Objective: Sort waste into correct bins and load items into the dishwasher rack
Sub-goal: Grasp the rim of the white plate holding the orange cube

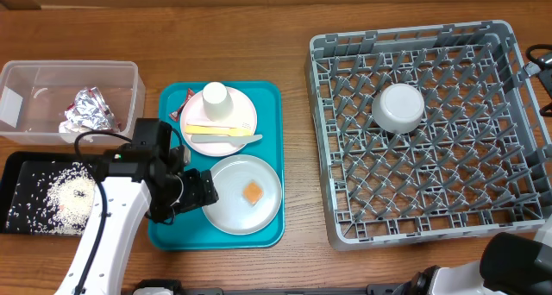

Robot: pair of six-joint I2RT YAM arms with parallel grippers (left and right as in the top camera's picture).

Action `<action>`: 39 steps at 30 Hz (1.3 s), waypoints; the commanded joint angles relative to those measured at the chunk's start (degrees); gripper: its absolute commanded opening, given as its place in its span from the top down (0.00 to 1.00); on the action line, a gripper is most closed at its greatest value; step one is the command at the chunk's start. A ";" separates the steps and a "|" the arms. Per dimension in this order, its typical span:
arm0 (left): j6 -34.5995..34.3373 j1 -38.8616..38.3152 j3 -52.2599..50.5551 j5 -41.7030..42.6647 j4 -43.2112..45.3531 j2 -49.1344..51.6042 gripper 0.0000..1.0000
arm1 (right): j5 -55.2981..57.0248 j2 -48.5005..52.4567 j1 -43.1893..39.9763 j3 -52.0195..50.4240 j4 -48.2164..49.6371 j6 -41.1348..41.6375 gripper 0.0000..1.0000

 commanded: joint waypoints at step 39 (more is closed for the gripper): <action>0.44 -36.76 -0.35 -9.01 12.22 6.47 0.10 | -0.09 0.07 -0.13 0.55 0.13 0.24 0.00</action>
